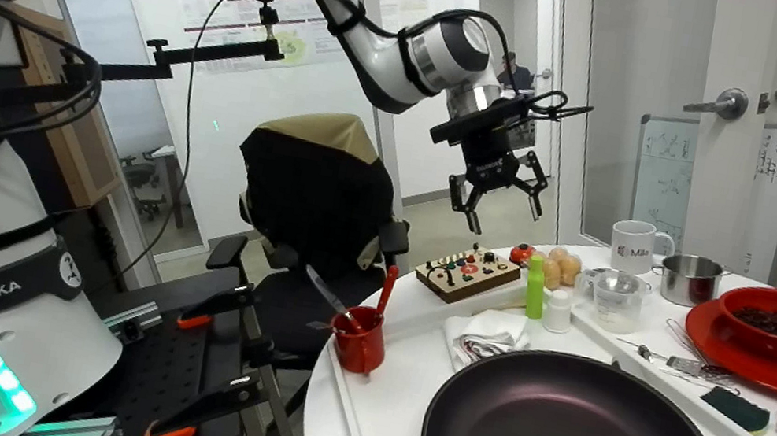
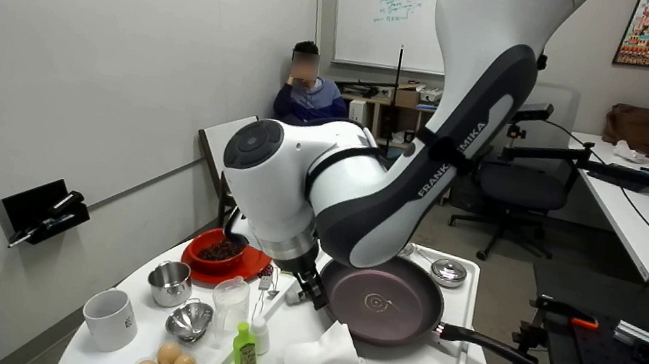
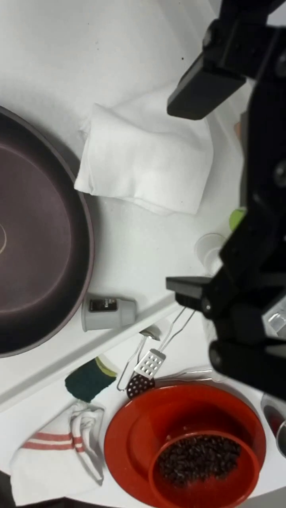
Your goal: Wipe the black pan with the white cloth
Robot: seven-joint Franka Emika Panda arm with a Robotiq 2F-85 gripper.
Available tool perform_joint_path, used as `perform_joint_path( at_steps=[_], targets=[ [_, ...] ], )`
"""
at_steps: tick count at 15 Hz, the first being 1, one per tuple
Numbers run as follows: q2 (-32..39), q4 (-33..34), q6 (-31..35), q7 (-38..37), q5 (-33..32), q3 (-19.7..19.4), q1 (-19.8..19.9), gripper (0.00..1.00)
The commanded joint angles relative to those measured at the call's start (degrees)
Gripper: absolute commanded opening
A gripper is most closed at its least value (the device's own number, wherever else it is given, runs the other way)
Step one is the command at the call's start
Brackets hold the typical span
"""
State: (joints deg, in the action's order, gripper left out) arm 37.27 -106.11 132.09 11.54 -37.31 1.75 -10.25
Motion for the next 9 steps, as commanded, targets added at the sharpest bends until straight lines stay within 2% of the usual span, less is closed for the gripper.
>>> perform_joint_path(
  at_steps=[1, 4, 9],
  targets=[
    [3.8, 1.1, 4.1, -3.5, -3.1, -1.2, -1.1, 1.00],
    [6.7, 2.2, 3.8, -4.1, -1.5, -1.1, -0.8, 1.00],
    [12.6, 5.9, -0.6, -3.2, 3.7, -0.4, 0.5, 1.00]
  ],
)
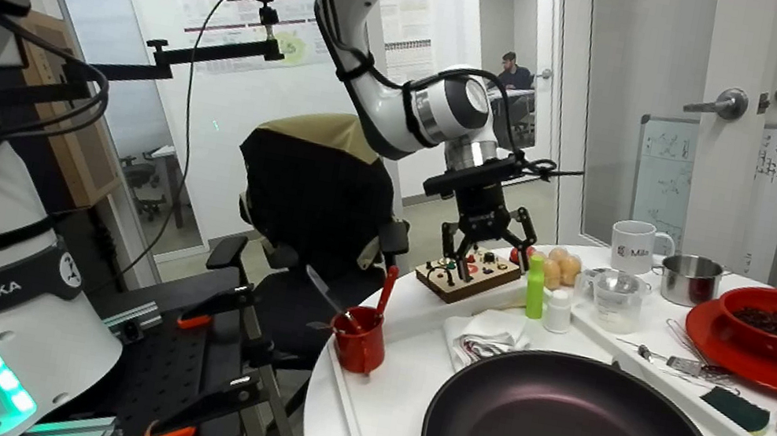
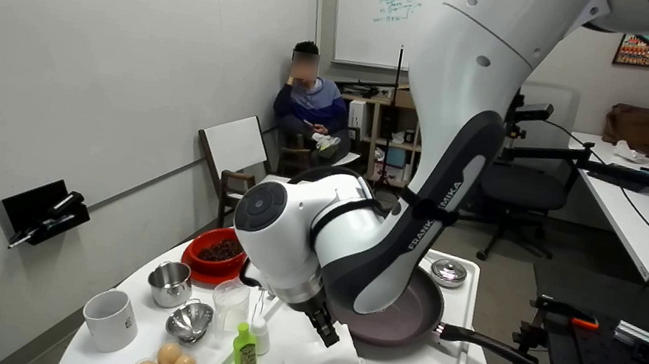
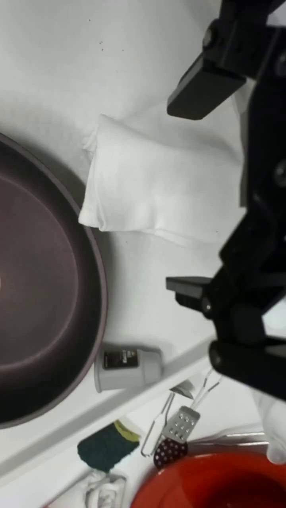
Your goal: Wipe the black pan with the white cloth
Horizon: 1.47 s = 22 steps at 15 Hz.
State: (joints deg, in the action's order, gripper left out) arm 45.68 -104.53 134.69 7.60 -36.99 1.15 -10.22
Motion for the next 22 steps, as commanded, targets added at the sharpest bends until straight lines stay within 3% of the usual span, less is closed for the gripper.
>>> perform_joint_path(
  at_steps=[1, 11, 22],
  targets=[
    [5.5, 5.3, -3.9, 1.3, 4.5, 0.2, 0.8, 1.00],
    [15.3, 15.0, -3.3, 12.2, 6.0, 1.1, 1.5, 1.00],
    [15.9, 17.4, -12.3, 11.8, 4.7, 0.2, -2.8, 1.00]
  ],
)
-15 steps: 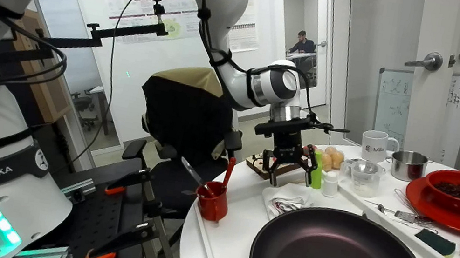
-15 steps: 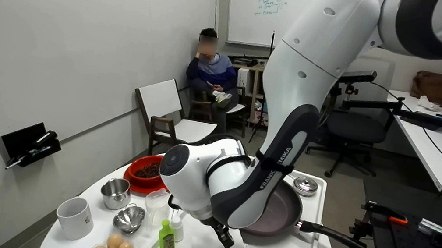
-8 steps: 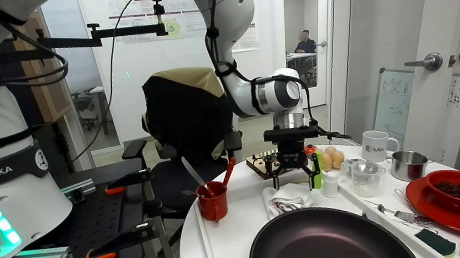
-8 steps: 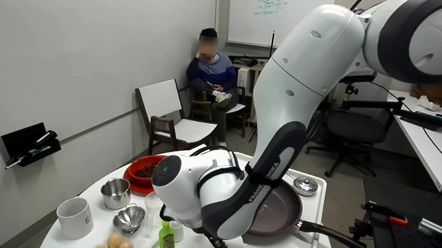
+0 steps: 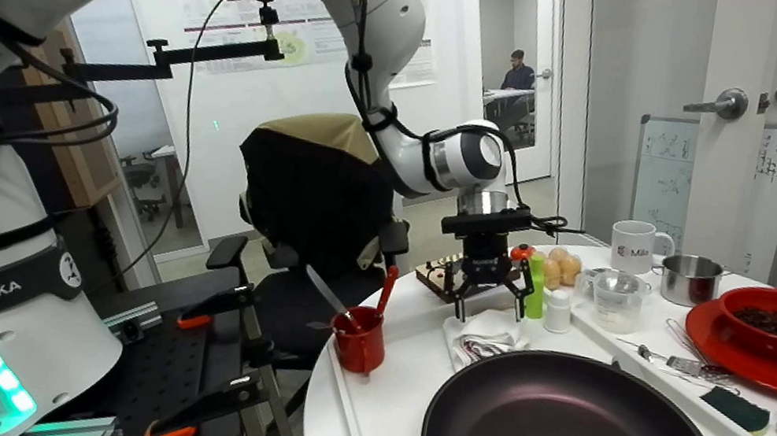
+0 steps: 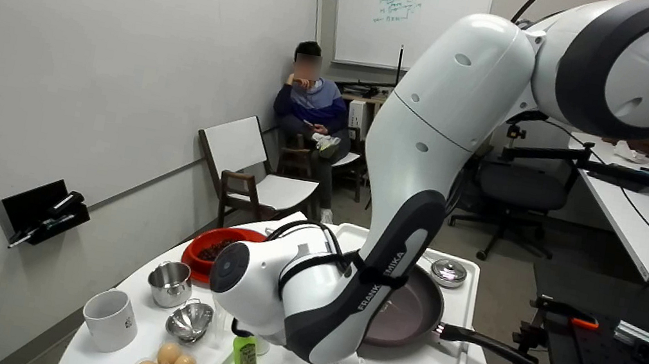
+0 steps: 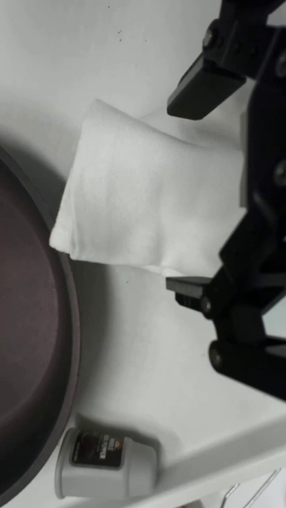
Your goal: Wipe the black pan with the white cloth
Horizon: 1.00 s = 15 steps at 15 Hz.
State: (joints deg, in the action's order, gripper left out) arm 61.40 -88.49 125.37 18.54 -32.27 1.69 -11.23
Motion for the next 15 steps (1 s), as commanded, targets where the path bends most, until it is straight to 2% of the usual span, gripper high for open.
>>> perform_joint_path(
  at_steps=[1, 9, 10, 15],
  targets=[
    [0.3, 1.6, -3.4, 0.8, -0.1, -0.3, -2.0, 1.00],
    [-1.2, -1.7, 6.4, -3.2, -1.9, -2.4, -2.1, 1.00],
    [0.2, 0.4, 4.1, -1.8, -0.4, -1.7, -1.7, 1.00],
    [0.2, 0.4, 5.3, -1.8, -0.9, -2.0, -1.7, 1.00]
  ],
)
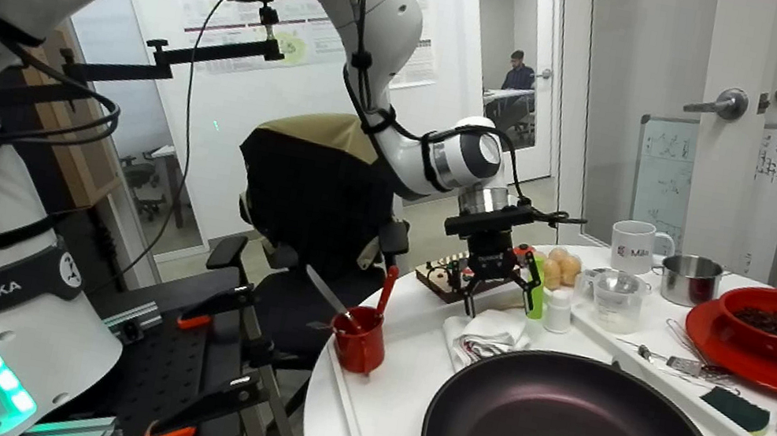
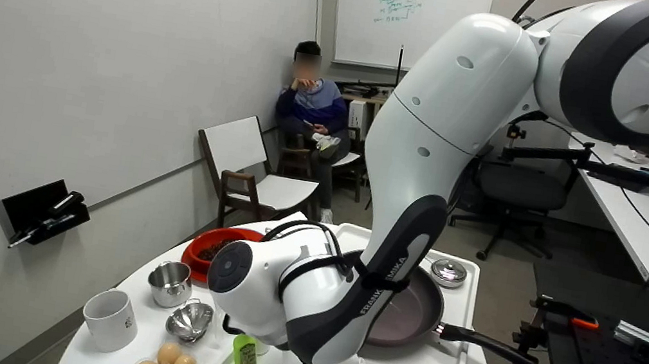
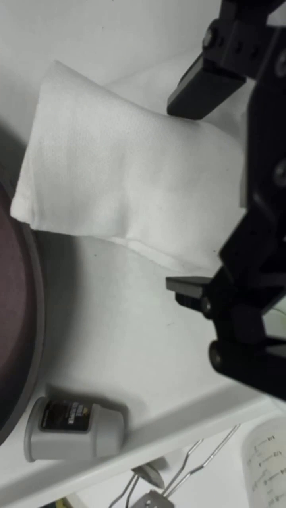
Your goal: Wipe the black pan with the white cloth
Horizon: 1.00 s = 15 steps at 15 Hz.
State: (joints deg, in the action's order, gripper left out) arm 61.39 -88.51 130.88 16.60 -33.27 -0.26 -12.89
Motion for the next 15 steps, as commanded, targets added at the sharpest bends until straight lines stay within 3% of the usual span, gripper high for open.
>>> perform_joint_path(
  at_steps=[1, 6, 13, 15],
  targets=[
    [0.5, 0.6, -0.1, -0.6, 0.5, 0.0, 0.0, 1.00],
    [1.8, -0.4, 4.5, -0.4, 1.2, 0.4, 1.5, 1.00],
    [3.6, -3.0, 16.3, 2.9, 1.0, 1.1, 3.4, 0.99],
    [3.5, -3.4, 17.0, 3.2, 1.3, 1.0, 3.6, 0.74]
  ],
)
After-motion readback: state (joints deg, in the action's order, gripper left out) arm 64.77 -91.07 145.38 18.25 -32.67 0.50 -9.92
